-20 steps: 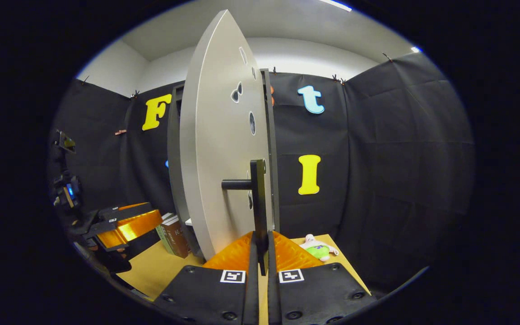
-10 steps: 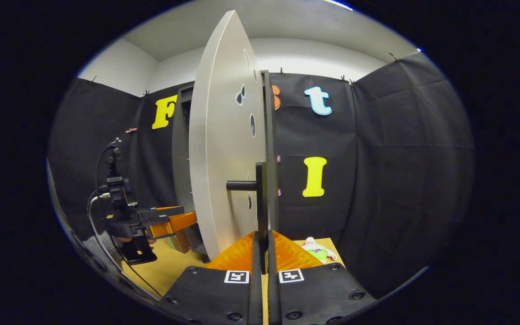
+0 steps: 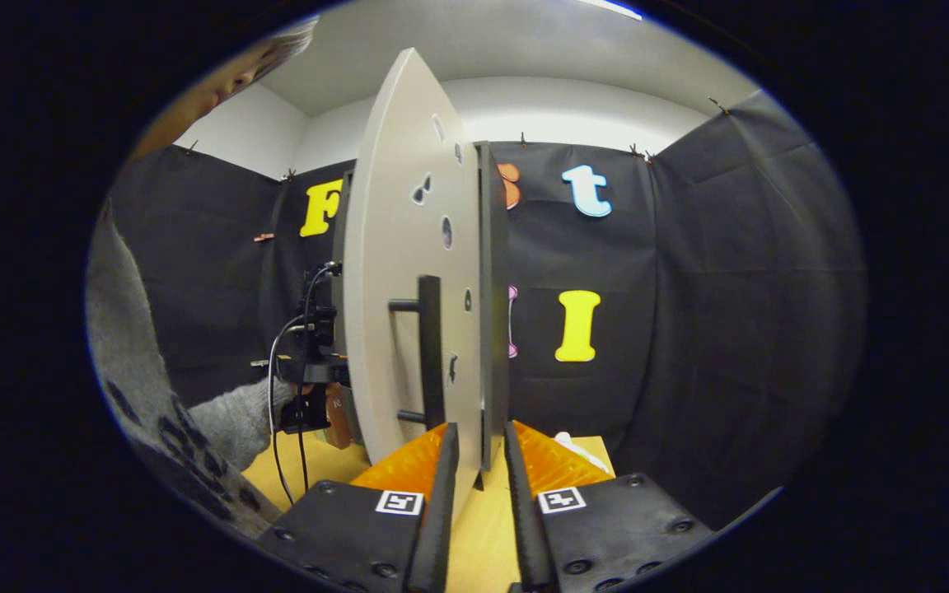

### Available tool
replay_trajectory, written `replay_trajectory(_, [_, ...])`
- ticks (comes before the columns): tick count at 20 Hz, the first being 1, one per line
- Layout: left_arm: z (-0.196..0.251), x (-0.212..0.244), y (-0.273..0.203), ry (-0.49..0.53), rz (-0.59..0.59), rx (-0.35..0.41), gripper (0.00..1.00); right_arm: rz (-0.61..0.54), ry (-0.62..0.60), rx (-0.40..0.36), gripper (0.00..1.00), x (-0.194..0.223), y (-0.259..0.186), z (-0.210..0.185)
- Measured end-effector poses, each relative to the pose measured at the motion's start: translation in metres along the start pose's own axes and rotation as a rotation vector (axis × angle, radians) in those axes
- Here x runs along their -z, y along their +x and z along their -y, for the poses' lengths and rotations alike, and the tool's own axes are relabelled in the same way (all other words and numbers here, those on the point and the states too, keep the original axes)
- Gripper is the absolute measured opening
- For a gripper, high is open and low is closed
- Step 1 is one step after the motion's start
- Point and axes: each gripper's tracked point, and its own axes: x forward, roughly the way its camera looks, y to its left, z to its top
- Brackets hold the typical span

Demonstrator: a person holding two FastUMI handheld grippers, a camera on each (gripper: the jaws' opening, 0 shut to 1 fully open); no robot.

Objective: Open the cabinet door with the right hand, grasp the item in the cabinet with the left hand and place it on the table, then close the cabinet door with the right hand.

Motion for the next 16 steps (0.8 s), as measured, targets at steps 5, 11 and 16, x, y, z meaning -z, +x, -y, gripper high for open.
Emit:
replay_trajectory(5, [-0.012,0.0,0.049,0.01,-0.026,-0.054,0.95,-0.044,-0.014,0.177,0.78,0.022,0.011,0.069])
replay_trajectory(11, [-0.038,0.008,0.104,0.037,-0.098,-0.067,0.95,-0.046,-0.077,0.21,0.94,0.029,0.03,0.085])
replay_trajectory(16, [-0.053,0.013,0.143,-0.034,-0.143,-0.077,0.93,-0.075,-0.097,0.233,1.0,0.035,0.033,0.094])
